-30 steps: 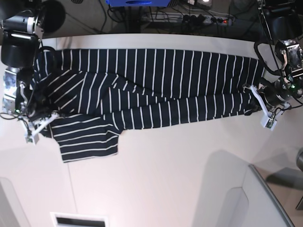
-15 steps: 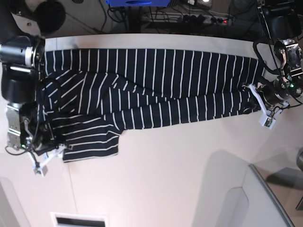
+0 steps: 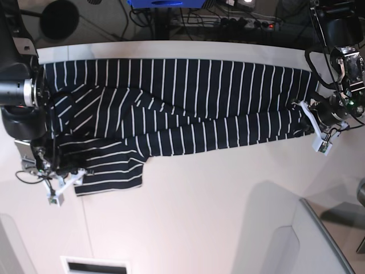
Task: Layout the t-shirt on the table in an organized manner, then fold the t-shirt properly
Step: 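Hold the strip ends with both grippers and adjust the right gripper's grip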
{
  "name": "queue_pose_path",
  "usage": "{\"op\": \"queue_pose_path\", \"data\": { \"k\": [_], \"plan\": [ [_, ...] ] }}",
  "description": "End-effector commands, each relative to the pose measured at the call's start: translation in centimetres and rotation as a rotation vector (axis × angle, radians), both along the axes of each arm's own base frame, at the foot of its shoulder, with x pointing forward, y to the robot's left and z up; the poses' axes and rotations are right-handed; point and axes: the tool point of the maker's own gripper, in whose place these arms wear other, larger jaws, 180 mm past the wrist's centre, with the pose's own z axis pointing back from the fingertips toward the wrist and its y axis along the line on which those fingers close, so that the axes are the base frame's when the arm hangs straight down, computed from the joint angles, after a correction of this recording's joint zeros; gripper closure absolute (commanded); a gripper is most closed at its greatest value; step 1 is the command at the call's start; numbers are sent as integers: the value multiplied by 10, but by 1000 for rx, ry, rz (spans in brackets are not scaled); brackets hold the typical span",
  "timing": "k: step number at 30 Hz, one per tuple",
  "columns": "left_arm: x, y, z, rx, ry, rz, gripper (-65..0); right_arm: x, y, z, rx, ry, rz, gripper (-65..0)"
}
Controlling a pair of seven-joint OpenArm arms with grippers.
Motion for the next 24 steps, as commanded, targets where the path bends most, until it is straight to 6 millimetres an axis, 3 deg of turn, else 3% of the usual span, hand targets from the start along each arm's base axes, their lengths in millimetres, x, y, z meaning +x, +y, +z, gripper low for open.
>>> {"op": "queue_pose_path", "data": {
  "k": [1,9,21,24],
  "plan": [
    [10,7,14,16,-44,-4,0,23,-9,24,-9,-72,-12,-326],
    [11,8,15,17,-45,-3,0,15,-19,17,-21,-52,-20,-321],
    [10,8,14,19,-43,-4,0,9,-5,9,-5,-38,-7,-318],
    [11,8,15,17,-45,-3,0,10,-3,10,-2,-40,-5,-255]
  ]
}}
